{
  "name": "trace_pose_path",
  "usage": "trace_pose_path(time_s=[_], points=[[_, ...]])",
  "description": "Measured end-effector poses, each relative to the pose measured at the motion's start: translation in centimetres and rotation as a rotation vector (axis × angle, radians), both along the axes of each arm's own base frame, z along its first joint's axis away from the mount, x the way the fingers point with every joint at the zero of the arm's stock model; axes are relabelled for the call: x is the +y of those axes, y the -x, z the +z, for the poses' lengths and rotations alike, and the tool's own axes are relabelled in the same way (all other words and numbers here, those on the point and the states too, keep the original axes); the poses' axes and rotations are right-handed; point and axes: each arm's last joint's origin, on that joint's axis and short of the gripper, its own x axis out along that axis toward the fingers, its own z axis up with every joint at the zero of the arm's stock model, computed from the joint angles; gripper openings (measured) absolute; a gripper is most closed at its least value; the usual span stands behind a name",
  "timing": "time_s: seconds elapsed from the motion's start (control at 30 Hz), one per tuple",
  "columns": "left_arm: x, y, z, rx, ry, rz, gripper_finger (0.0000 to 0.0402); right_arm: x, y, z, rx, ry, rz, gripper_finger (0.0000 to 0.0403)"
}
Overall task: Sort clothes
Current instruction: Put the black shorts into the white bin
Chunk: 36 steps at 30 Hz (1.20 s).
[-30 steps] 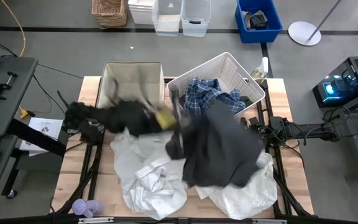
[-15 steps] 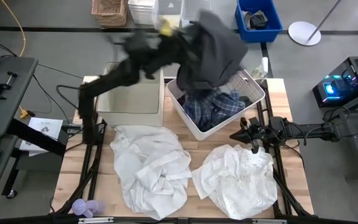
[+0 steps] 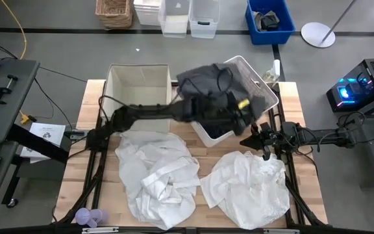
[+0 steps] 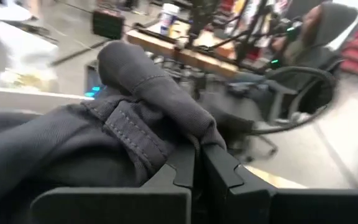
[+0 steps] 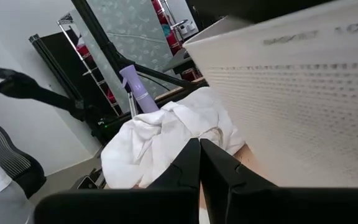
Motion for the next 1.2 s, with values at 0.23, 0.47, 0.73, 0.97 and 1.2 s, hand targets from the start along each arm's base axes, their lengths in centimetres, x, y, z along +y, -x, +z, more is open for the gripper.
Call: trace_pose_path(time_s=[0.23,0.47,0.73,0.97,1.2], points=[[0.1,-1.8,-3.0,-0.018,0.229,-0.063,0.0000,0.0,0.0,0.0,0.000,-0.001,0.008,0.0000],[7.3,-1.0,-2.8,-0.081,0.412,0.094,0.0000,0.0,0.0,0.0,0.001,0.000,-0.002,0.0000],[10.0,-0.4,-2.9,-0.077,0.584,0.043,0.0028,0.0,0.0,0.0,0.000,0.000,0.002,0.0000],[7.6,-0.9,-2.9,-0.059,0.470,-0.035,0.0105,0.0,0.0,0.0,0.000,0.000,-0.001,0.0000],[6.0,-0.9,-0.3,-0.186,0.294,-0.138,0.0209,0.0,0.0,0.0,0.000,0.000,0.000,0.0000]])
